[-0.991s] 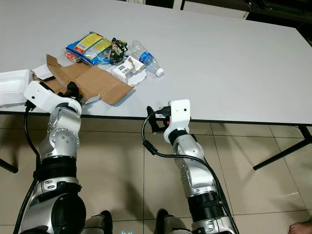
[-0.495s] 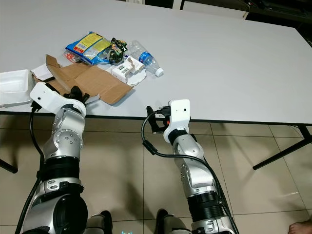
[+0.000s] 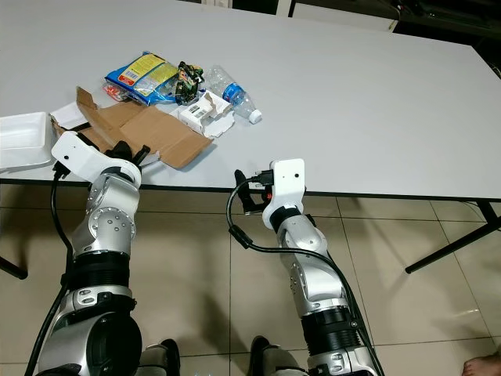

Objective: Picking trash to rubbish bin

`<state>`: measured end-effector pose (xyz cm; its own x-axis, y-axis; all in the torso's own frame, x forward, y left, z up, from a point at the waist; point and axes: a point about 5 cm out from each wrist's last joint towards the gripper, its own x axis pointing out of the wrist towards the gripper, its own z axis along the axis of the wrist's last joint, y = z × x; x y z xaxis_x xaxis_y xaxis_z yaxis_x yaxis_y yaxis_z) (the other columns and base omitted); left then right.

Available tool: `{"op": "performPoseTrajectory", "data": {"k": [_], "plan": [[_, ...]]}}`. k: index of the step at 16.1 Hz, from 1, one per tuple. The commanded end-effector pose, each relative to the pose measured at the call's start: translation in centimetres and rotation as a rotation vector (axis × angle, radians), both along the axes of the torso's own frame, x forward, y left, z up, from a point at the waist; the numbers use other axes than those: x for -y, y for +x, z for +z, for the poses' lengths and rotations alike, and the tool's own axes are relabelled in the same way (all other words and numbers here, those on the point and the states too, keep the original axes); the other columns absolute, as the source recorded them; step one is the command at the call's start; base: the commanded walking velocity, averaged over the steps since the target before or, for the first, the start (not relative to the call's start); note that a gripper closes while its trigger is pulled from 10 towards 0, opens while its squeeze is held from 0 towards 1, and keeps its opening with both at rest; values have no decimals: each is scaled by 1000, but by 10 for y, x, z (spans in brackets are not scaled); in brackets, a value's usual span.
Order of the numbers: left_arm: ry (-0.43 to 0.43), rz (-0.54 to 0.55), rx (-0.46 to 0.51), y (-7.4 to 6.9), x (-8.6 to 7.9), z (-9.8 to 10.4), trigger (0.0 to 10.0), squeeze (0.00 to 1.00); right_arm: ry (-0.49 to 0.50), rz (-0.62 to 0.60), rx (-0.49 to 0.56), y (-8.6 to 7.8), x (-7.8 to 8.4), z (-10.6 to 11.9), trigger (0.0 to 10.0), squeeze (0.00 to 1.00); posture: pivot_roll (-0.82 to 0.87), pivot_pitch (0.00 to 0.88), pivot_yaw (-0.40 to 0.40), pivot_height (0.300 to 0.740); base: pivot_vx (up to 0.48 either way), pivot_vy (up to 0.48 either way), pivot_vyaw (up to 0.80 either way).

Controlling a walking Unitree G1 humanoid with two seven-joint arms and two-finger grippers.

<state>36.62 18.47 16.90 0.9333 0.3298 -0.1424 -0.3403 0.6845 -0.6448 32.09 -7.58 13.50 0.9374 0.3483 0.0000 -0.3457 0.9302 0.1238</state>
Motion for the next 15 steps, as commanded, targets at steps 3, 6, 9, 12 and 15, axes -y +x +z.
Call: {"op": "performPoseTrajectory", "data": {"k": [3,6,9,12,15], "plan": [[-6,-28,-23,1,8,-5,0,0,3,0,-7,0,2,-2,10000,0,-96,130,-135,740,0,0,0],[-4,-33,-23,1,9,-5,0,0,4,1,-6,-1,1,-2,10000,0,-95,123,-132,740,0,0,0],[-3,-41,-18,2,10,-3,0,0,6,1,-3,0,0,-1,10000,0,-92,115,-129,740,0,0,0],[93,-81,45,5,16,10,0,0,7,-1,1,3,1,1,10000,0,-88,115,-130,740,0,0,0],[213,-123,127,7,27,33,0,0,7,-8,9,7,2,3,10000,0,-82,110,-129,740,0,0,0]]}}
